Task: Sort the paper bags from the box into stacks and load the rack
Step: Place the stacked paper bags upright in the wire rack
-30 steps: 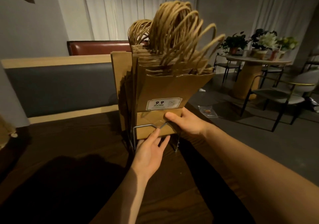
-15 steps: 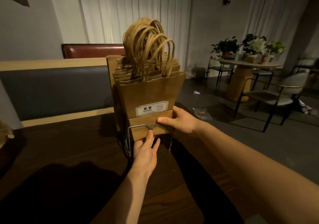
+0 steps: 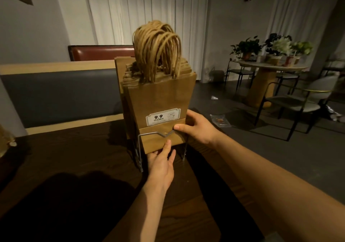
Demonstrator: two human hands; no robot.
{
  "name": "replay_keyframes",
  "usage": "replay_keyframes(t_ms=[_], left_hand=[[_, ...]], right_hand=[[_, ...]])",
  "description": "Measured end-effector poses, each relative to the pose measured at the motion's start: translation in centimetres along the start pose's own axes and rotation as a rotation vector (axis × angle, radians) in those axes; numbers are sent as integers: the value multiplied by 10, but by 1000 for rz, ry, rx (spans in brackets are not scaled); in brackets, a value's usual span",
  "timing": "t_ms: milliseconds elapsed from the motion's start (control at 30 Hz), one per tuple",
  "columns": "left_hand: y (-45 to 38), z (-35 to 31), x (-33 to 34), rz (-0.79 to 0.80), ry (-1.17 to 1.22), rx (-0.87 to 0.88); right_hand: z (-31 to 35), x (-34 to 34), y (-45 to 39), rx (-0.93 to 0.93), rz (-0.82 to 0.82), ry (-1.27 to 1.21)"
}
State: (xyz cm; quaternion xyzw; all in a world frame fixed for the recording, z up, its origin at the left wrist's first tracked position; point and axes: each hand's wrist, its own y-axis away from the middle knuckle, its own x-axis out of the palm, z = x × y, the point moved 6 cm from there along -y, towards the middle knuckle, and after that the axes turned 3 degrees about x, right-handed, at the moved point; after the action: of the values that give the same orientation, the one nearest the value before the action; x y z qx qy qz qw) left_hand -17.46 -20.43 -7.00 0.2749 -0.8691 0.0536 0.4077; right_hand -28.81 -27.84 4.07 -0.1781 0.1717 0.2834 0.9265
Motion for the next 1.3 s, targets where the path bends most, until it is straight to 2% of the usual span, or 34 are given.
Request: replay_keyframes(t_ms=[167,333,467,600,700,767,833,867,933,1000,1067,1133,1167,1300], left_hand=[[2,-4,-1,-83,-98,0],[2,-1,-5,-140,-110,-43],[3,1,-10,-178,-114,-117],[7,-2,-16,-179,-182,-213],[23,-16,-18,-134,-262,-327],[43,-30,-22,-35,-438,-434],[60,-48,-33,146,-878,-517],[65,-61,-39,211,-1091,-500],[65,-92,-43,257,-1323,-346],[62,-117,-36,243,-1376,-103],[60,-139,-28,146,-1364,209],[56,-154,-18,95,-1235,441],[52,-156,-11,140,-1155,482],[40,-153,33,365,-885,397]], right_hand=[[21,1,9,63,117,130],[64,-12,5,-47,-36,-9],[49,-10,-3,-34,-145,-76],[29,-6,-5,15,-138,-160],[32,-6,-5,-2,-149,-99],[34,-7,-5,-36,-174,-57],[29,-6,-8,-43,-186,-50],[27,-5,-9,-39,-188,-51],[29,-3,-9,-50,-187,-39],[29,-1,-9,-54,-199,-31],[28,1,-10,-53,-216,-18],[26,2,-10,-39,-212,-15],[27,2,-10,-34,-214,-14],[28,0,-8,-12,-174,-29]])
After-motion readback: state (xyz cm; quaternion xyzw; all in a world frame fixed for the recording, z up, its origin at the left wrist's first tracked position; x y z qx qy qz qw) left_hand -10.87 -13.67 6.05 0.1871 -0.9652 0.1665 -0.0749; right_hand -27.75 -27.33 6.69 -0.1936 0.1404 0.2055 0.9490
